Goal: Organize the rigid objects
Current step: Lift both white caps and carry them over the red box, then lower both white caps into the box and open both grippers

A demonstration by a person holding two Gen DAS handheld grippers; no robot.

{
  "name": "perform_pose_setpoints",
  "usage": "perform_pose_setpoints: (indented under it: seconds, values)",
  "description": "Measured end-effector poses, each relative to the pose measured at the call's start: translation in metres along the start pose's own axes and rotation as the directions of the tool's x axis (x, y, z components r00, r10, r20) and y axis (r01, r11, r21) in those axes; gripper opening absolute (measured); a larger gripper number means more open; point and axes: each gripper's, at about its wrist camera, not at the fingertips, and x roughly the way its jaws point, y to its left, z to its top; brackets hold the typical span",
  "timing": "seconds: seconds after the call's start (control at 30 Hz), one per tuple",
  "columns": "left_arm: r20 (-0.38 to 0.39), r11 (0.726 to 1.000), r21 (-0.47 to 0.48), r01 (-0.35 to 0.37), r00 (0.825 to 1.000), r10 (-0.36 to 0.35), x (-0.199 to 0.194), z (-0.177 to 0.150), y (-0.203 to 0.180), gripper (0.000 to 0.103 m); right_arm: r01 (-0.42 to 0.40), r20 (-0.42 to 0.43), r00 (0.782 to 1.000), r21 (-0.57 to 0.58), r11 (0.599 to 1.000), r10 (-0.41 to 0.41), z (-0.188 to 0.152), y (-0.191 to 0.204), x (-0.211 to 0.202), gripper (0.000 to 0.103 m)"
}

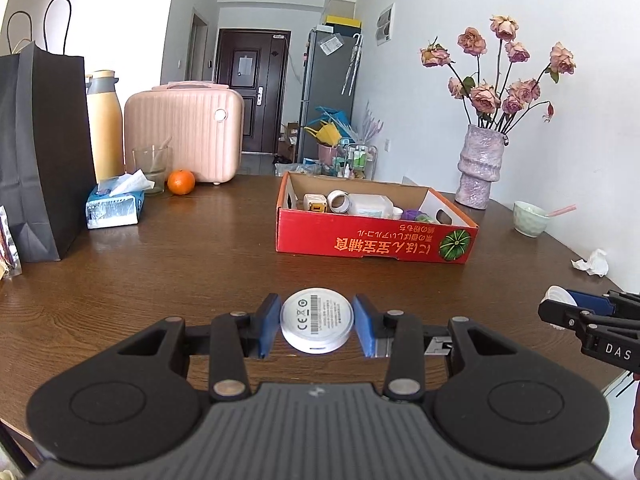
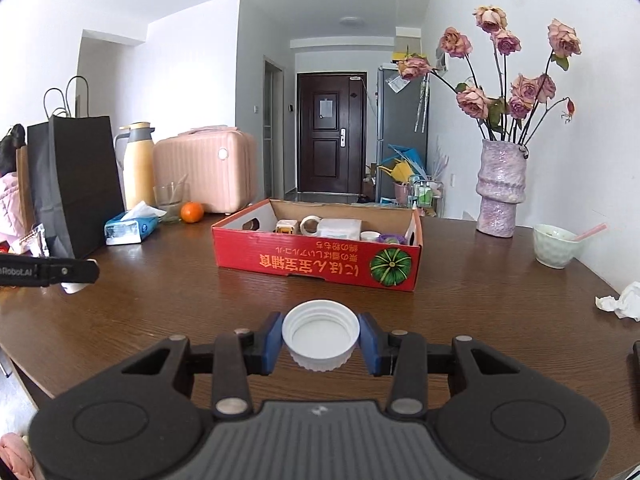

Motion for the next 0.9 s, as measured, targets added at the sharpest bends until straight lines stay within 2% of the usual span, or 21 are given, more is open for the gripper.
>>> perform_pose_setpoints:
  seconds: [0.2, 0.47, 0.67, 0.77, 0.9]
  values:
    - [0.005, 0.999, 0.036, -0.001, 1.0, 0.001, 0.015, 0.007, -0.005, 0.04, 0.001, -0.02, 1.0, 0.013, 1.0, -0.001, -0.001, -0.007, 0.014, 0.04]
    - [0.047, 0.994, 0.103, 0.031, 0.998, -0.036, 0.068, 0.048, -0.02, 0.041, -0.02, -0.003, 1.0, -0.02, 1.0, 0.02, 0.026, -0.015, 0.054, 0.04]
    - [0.048, 0.993, 0.099, 0.069, 0.996, -0.074, 0.138, 0.094, -0.027, 0.041, -0.028, 0.037, 0.999, -0.036, 0.999, 0.03, 0.07, -0.03, 0.105, 0.04]
    - [0.01, 0.991, 0.09, 0.102, 0.995, -0.103, 0.183, 0.115, -0.028, 0.041, -0.053, 0.026, 0.998, -0.024, 0.998, 0.054, 0.095, -0.041, 0.142, 0.04]
    - [-0.054, 0.99, 0.101, 0.097, 0.994, -0.092, 0.244, 0.136, -0.026, 0.041, -0.062, -0.018, 0.998, 0.029, 0.998, 0.062, 0.122, -0.061, 0.202, 0.04]
